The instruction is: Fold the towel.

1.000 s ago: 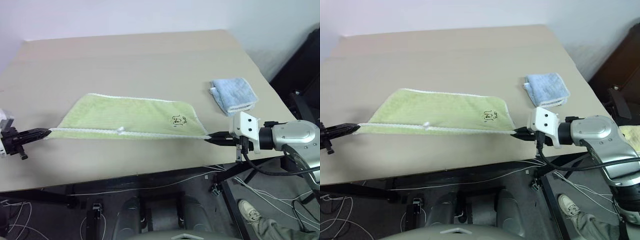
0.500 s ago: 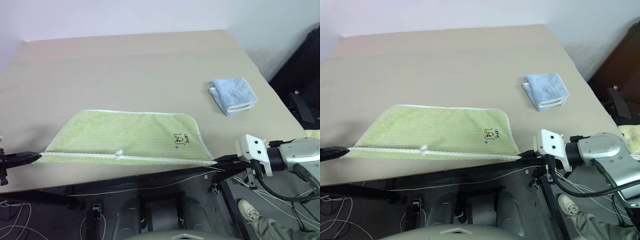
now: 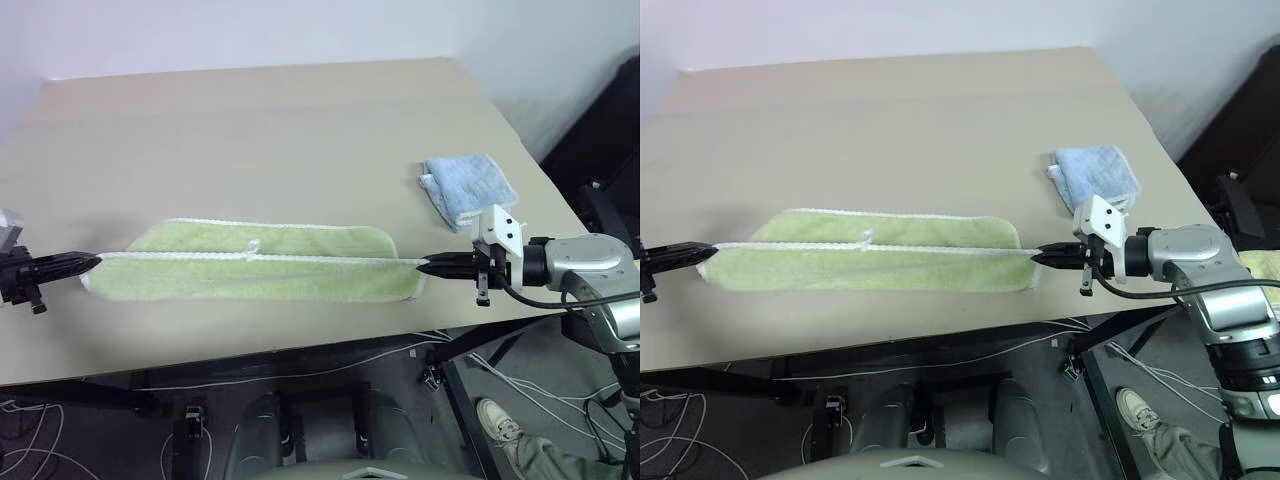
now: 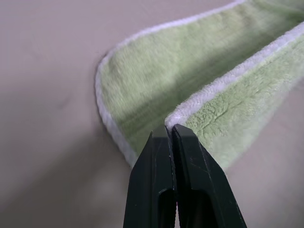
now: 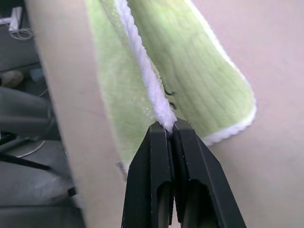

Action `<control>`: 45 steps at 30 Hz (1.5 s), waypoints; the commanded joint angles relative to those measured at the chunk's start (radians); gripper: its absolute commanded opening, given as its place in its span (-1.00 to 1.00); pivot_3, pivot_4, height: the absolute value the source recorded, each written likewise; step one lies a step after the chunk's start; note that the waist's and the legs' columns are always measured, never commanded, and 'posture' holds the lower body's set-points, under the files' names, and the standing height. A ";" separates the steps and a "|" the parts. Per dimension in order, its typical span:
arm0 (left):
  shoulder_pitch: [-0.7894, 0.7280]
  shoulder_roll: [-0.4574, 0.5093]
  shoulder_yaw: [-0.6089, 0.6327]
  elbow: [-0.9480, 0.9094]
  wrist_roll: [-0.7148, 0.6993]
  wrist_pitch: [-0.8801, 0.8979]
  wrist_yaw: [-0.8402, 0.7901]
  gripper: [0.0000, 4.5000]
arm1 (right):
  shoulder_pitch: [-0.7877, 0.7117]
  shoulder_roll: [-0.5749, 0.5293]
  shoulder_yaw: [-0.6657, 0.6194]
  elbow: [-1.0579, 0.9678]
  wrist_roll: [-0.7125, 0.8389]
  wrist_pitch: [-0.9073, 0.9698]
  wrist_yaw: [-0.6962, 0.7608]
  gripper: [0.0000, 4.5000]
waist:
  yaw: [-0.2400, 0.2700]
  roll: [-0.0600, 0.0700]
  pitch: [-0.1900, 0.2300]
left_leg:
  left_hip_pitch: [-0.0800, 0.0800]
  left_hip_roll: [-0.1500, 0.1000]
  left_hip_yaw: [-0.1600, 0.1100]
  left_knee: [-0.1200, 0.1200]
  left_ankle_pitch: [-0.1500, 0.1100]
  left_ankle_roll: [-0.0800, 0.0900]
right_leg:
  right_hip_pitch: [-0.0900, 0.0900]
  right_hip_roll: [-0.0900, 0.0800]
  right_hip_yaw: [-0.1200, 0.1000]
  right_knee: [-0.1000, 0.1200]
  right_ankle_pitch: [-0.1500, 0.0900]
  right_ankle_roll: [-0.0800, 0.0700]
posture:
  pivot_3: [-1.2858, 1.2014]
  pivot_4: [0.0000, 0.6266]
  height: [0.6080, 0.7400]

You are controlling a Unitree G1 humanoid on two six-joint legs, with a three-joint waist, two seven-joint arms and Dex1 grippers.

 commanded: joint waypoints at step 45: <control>-0.241 -0.164 0.067 0.282 0.092 -0.393 0.437 0.93 | -0.336 0.276 -0.014 0.475 -0.192 -0.188 -0.157 0.61 | -0.001 -0.001 0.000 | 0.001 0.001 -0.001 0.016 -0.001 0.004 | 0.004 0.001 0.000 0.015 0.001 0.003 | 0.03 -0.52 1.00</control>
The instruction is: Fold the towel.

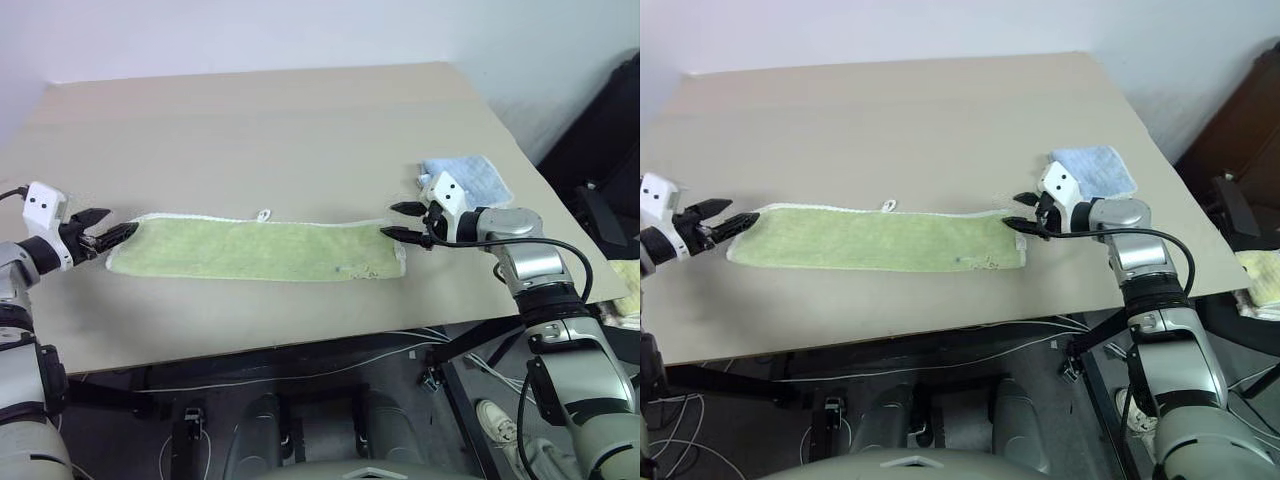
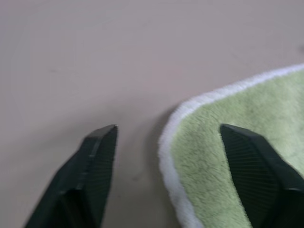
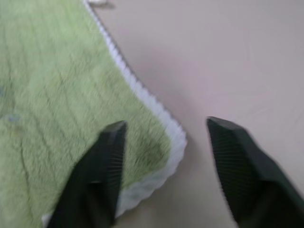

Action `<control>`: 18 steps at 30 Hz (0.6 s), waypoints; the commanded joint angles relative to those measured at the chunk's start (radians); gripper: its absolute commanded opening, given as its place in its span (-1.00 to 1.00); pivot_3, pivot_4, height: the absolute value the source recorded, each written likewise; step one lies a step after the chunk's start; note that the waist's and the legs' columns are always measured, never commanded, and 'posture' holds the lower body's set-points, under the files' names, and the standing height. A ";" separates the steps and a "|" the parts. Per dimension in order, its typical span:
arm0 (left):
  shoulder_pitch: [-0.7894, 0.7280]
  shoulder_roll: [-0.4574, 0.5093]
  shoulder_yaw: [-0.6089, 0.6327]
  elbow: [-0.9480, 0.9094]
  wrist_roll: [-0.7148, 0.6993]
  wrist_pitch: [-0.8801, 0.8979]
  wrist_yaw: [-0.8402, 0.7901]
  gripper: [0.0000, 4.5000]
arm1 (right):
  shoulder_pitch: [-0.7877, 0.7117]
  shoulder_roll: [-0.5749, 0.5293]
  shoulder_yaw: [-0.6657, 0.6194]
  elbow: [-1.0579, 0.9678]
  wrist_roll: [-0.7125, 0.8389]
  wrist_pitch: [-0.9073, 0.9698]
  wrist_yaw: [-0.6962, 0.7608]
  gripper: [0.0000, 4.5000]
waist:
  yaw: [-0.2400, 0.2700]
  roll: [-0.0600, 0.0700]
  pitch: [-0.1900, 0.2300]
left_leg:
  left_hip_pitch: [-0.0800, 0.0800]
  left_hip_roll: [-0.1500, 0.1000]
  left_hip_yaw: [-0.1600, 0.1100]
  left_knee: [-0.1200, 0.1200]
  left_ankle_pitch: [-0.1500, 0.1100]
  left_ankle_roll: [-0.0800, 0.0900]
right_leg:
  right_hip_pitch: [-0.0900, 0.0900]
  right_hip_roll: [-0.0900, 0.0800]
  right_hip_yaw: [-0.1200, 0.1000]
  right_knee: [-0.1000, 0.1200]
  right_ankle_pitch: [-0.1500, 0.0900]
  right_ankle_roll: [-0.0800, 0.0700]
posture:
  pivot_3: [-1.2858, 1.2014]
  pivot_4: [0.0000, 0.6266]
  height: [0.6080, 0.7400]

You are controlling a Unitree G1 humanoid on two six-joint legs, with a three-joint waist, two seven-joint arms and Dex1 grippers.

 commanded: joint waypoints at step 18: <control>0.457 -0.228 -0.036 -1.193 -0.349 0.553 0.077 0.98 | 0.290 -0.003 -0.569 -0.537 0.623 1.244 -0.350 0.62 | 0.001 0.001 -0.001 | 0.003 0.000 -0.003 -0.002 -0.003 -0.001 | 0.002 -0.004 0.002 -0.001 -0.001 -0.003 | 0.03 -0.52 1.00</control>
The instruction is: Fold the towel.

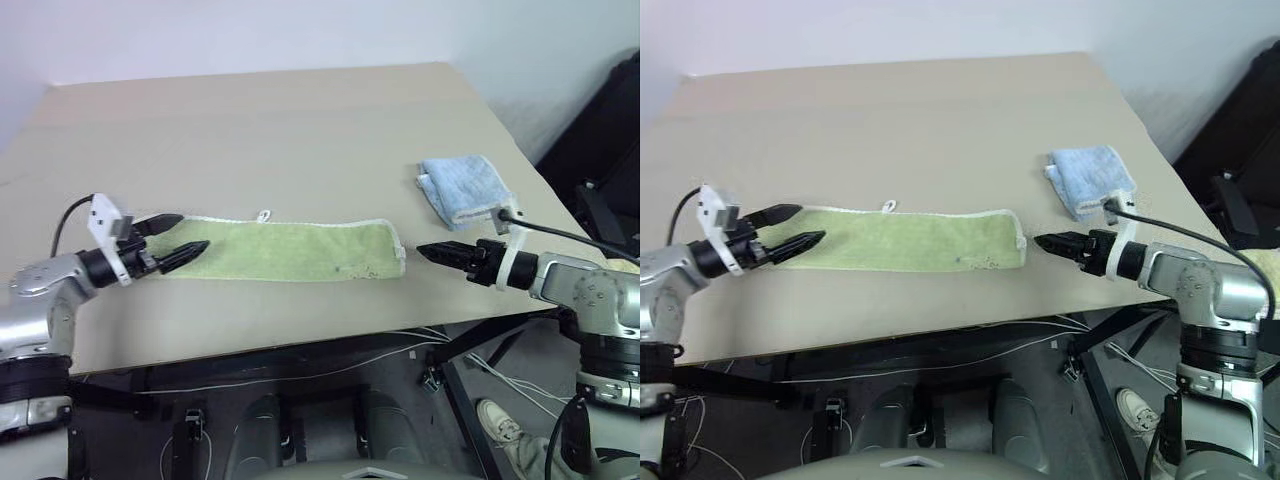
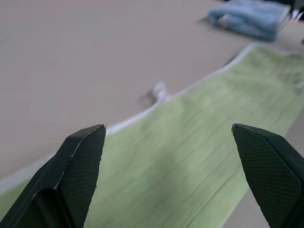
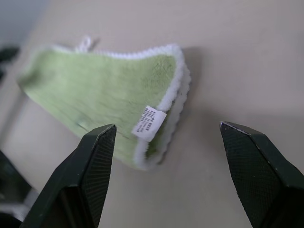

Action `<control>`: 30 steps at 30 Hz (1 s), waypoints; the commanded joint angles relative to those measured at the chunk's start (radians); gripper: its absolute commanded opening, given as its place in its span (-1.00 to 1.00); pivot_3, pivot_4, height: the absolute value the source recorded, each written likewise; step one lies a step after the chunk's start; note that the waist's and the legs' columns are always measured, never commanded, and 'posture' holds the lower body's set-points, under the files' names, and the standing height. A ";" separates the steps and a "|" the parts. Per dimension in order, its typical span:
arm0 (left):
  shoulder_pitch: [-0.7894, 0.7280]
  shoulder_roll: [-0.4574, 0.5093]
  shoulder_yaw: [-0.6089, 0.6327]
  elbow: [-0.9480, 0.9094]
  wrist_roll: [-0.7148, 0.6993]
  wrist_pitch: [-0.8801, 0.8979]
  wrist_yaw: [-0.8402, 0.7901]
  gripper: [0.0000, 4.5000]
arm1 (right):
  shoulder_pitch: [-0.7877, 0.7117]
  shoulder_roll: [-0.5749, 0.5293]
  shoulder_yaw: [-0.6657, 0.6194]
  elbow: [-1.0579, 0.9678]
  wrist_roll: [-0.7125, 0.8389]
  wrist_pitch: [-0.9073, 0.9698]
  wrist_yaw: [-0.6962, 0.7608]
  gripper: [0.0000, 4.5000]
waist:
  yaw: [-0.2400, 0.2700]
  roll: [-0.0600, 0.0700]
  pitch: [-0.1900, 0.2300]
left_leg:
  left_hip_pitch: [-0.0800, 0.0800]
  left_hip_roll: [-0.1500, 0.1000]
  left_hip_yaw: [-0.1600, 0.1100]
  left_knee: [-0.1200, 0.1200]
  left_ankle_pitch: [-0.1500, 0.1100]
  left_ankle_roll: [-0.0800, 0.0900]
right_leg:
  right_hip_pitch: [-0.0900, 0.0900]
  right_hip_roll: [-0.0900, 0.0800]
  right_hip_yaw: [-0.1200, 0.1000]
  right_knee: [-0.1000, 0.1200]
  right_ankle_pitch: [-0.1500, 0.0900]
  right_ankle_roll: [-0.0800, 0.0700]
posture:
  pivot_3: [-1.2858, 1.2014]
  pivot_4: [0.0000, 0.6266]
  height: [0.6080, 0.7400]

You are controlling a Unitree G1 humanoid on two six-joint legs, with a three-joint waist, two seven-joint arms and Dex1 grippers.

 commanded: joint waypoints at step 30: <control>0.042 -0.084 -0.230 -0.299 -0.017 0.160 0.070 0.98 | 0.098 0.401 -0.302 -0.039 0.788 0.227 -1.018 0.62 | -0.002 0.001 0.000 | -0.002 0.000 -0.001 -0.004 -0.001 0.002 | 0.003 0.003 0.000 -0.013 0.000 0.000 | 0.03 -0.52 1.00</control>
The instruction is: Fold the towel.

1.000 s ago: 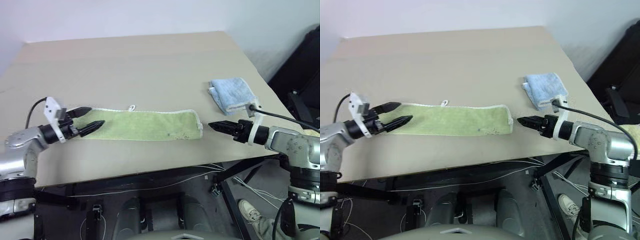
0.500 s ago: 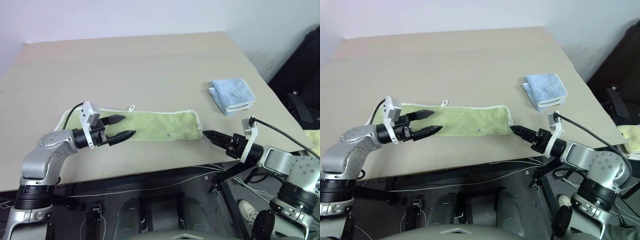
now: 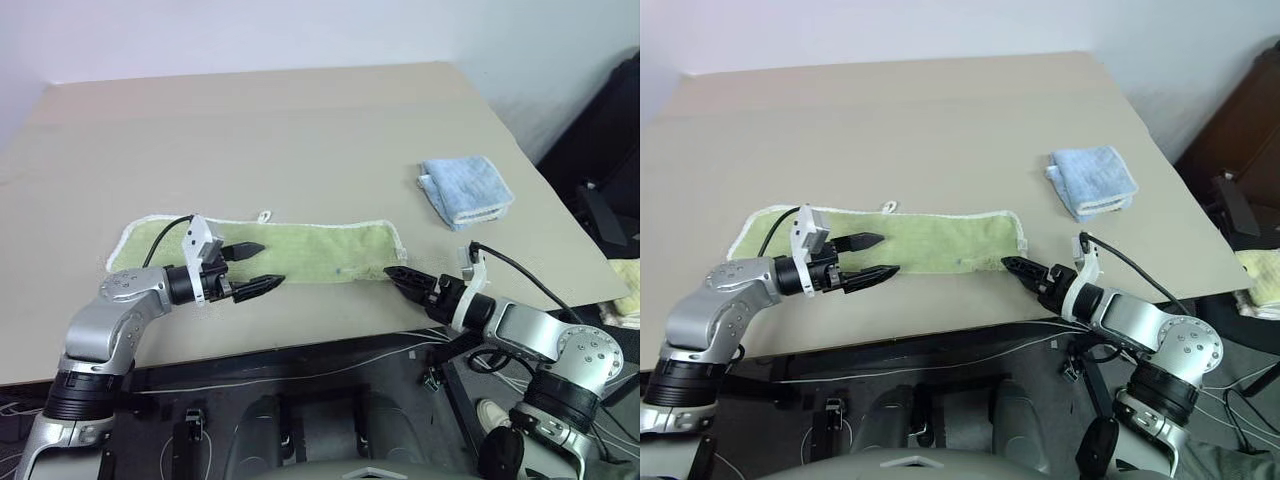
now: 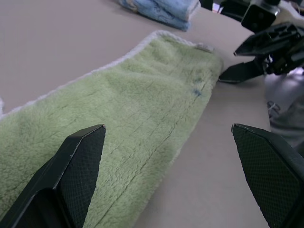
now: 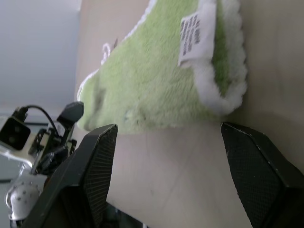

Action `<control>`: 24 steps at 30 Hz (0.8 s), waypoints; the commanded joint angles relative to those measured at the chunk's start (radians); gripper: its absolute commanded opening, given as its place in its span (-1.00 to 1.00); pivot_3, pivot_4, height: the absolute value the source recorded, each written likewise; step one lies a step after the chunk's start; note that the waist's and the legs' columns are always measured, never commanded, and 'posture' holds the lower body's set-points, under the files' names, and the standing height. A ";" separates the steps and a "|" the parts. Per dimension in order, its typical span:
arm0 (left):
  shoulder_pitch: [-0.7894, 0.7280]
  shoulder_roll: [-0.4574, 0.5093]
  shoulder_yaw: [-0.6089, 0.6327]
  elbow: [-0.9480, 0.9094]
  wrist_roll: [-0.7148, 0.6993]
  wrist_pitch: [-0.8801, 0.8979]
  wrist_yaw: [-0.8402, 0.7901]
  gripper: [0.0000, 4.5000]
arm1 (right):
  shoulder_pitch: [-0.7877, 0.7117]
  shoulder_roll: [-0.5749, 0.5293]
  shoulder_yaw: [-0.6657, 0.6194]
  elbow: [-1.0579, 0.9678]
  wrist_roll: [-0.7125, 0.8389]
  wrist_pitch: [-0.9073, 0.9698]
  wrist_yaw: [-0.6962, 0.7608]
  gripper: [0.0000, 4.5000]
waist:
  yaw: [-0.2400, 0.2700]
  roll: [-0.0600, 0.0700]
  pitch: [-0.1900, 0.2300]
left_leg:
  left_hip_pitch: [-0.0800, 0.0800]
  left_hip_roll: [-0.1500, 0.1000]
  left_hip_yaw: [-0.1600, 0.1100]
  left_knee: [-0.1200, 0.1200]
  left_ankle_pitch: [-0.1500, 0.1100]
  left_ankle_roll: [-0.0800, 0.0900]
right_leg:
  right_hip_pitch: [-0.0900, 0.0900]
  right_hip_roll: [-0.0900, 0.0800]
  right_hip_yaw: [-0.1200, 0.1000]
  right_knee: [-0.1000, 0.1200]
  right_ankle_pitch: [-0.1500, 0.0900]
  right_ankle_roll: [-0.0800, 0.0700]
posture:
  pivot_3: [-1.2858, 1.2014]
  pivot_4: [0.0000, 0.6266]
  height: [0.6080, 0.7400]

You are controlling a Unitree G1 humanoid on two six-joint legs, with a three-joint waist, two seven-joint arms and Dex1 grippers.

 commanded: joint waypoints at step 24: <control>-0.019 -0.019 -0.020 -0.021 0.048 -0.057 0.021 1.00 | 0.133 -0.222 0.355 -0.030 0.504 -0.511 -0.294 -0.99 | 0.001 0.000 0.000 | -0.001 -0.001 0.001 -0.011 0.001 0.003 | 0.000 0.000 0.000 -0.013 0.000 0.000 | 0.03 -0.52 1.00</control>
